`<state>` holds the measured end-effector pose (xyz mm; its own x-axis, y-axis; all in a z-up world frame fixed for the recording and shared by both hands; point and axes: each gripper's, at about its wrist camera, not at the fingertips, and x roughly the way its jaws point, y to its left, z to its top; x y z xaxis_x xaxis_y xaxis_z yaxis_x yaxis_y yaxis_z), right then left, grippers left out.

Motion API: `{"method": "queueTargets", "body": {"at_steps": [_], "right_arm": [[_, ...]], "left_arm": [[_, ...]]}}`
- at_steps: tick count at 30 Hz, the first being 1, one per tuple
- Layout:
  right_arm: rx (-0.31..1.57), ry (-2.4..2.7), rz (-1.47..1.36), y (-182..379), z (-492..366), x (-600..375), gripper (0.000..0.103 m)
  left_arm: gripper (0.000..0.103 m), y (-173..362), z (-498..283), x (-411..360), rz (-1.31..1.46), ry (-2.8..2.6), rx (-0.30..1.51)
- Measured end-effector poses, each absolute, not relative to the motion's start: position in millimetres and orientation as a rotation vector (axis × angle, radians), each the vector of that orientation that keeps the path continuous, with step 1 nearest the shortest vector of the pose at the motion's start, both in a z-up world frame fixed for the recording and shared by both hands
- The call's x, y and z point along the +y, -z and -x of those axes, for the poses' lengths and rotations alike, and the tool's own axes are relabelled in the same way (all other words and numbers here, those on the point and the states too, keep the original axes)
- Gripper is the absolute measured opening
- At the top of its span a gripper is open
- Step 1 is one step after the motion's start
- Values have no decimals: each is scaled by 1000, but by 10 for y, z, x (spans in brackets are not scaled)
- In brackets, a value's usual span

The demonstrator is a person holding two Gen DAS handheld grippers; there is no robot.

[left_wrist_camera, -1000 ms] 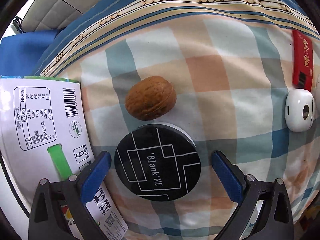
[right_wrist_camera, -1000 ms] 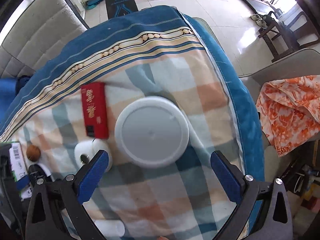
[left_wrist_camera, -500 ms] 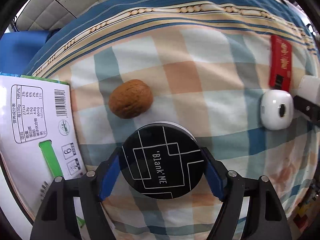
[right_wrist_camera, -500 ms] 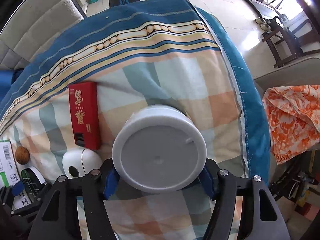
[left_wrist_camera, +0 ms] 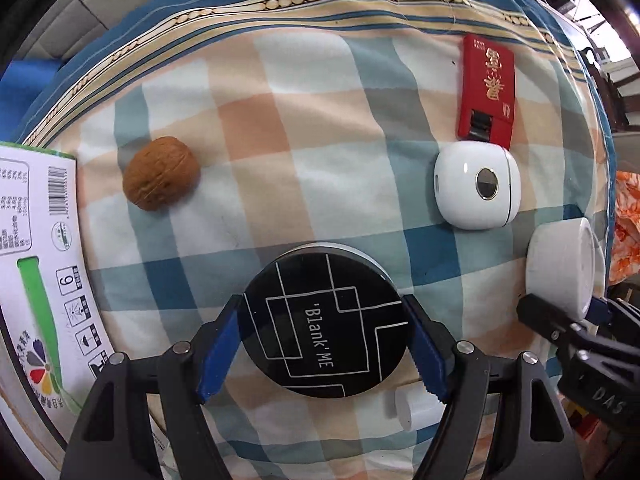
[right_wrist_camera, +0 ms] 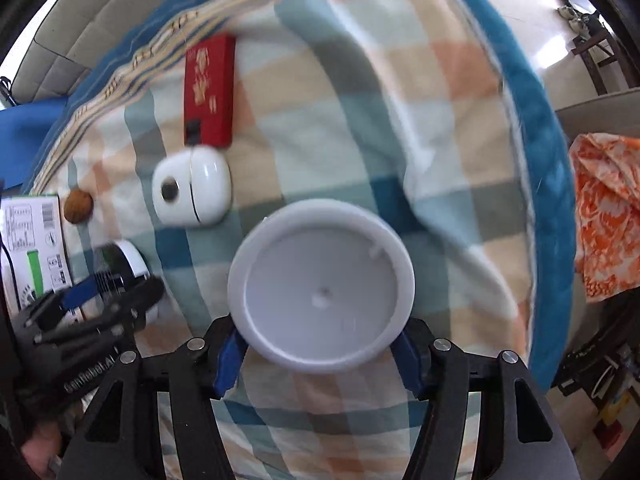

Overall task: Organize rigid objects
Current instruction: 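Grasp the black 'Blank ME' tin with the left tool while the right tool grasps the white container, then carry the black tin and white container into the box with both tools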

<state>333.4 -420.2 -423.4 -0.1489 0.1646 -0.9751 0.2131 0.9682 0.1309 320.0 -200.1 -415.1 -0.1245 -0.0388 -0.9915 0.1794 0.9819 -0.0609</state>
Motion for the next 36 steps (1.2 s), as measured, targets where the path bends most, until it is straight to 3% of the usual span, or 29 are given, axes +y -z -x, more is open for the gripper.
{"method": "queueTargets", "body": {"at_steps": [8, 16, 19, 22, 36], "right_arm": [[1720, 87, -349, 4296, -3346, -4248, 63], [1728, 145, -463, 4375, -3462, -4374, 78], [1734, 195, -393, 4378, -3569, -4324, 72], [1737, 233, -316, 4372, -3601, -4177, 72], [1672, 157, -237, 4083, -3135, -3668, 70]], "left_arm": [[77, 4272, -3147, -1969, -120, 184, 1700], [79, 4267, -3486, -2056, -81, 172, 1716], [78, 4266, -3506, -2085, -96, 169, 1702], [74, 4178, -3519, -2145, -115, 163, 1681], [74, 3650, -3374, -2031, -106, 216, 1570]]}}
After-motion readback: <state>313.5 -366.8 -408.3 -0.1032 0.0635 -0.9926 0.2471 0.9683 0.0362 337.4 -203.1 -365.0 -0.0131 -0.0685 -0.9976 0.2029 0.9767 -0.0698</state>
